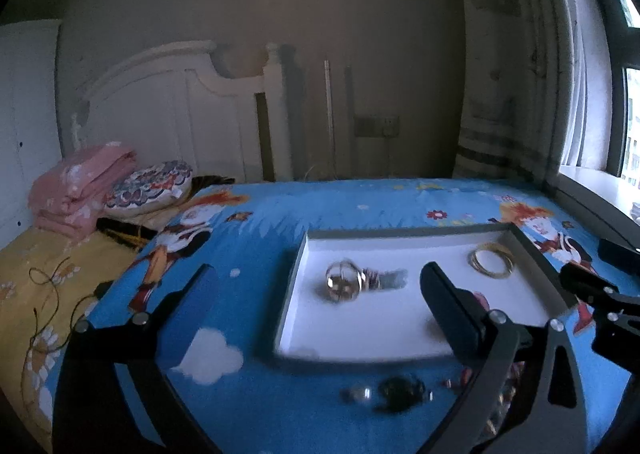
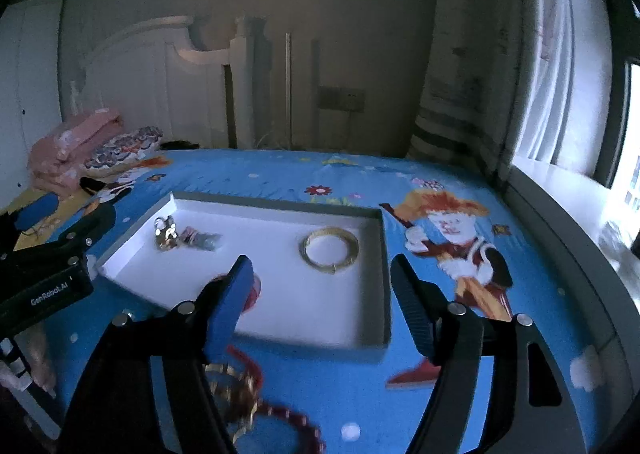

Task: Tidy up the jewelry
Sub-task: 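Withdraw both tools from the tray toward the remaining jewelry, then grasp the gold chain necklace with the right tool and lift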

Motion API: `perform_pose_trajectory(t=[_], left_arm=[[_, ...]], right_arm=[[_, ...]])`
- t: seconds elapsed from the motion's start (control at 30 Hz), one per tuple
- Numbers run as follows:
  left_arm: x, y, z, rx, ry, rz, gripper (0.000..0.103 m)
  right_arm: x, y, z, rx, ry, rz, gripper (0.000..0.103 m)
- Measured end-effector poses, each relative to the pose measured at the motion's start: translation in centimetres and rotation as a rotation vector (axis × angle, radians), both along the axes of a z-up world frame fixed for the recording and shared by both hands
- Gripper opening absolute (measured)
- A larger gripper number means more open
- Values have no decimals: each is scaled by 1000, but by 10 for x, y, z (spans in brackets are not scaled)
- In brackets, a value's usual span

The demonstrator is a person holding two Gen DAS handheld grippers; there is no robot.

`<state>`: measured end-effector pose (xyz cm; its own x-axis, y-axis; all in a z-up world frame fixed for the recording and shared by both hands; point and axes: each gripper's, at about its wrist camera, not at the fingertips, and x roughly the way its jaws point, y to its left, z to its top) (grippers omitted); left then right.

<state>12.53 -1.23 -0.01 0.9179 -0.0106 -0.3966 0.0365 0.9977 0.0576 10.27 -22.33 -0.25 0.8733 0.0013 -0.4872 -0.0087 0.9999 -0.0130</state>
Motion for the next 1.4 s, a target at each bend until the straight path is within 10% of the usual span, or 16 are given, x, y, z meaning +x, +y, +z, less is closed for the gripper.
perform_pose_trajectory(t=[0.57,0.97,1.4], left_arm=[[-83,17,-29,35,-28,-1,98],[-96,18,-43,48,-87,18,98],[-86,29,-54,12,-74,47,98]], right_arm=[[-92,18,-39,-16,30,80,70],[-80,33,-55,48,59,67,70],[-61,36,-65,82,97,40,38]])
